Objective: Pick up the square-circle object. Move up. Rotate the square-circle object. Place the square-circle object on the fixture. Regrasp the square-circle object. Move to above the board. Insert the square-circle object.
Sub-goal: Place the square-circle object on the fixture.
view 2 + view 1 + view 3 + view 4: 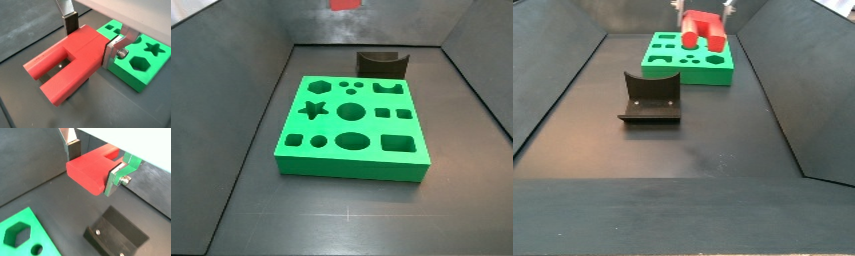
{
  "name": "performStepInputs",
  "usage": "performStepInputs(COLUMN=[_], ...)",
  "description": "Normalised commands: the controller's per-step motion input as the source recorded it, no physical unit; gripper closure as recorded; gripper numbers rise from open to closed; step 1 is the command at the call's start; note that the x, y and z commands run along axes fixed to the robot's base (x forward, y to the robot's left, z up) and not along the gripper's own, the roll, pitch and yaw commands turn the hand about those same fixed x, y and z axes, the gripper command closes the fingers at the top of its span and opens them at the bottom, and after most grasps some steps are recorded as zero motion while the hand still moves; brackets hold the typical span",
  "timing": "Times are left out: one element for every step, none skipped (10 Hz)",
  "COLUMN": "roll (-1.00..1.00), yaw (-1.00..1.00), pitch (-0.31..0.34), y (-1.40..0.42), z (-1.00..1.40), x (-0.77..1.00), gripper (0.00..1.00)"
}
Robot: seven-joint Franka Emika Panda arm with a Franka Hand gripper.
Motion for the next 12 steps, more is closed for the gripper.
performStepInputs(roll=[-0.06, -0.06, -0.06, -0.06, -0.06, -0.07, -1.00, -1.00, -1.00, -1.00, -1.00, -1.00], yaw=[0.02, 0.02, 0.02, 0.02, 0.02, 0.02, -0.01, -0.01, -0.03, -0.04, -0.04, -0.05], pitch=[0.030, 0.045, 0.063, 0.077, 0.095, 0.103, 0.088, 0.093, 0.106, 0.116, 0.120, 0.130], y=[-0.22, -0.20, -0.17, -0.15, -0.12, -0.11, 0.43, 0.44, 0.28, 0.15, 0.12, 0.09], z=[-0.03, -0.03, -0.03, -0.02, -0.02, -0.02, 0.02, 0.03, 0.01, 0.00, 0.00, -0.01], x=[1.00, 1.00, 1.00, 1.00, 1.00, 1.00, 0.85, 0.76, 0.64, 0.58, 0.53, 0.44], gripper=[1.00, 1.00, 1.00, 1.00, 1.00, 1.00, 1.00, 1.00, 1.00, 1.00, 1.00, 1.00])
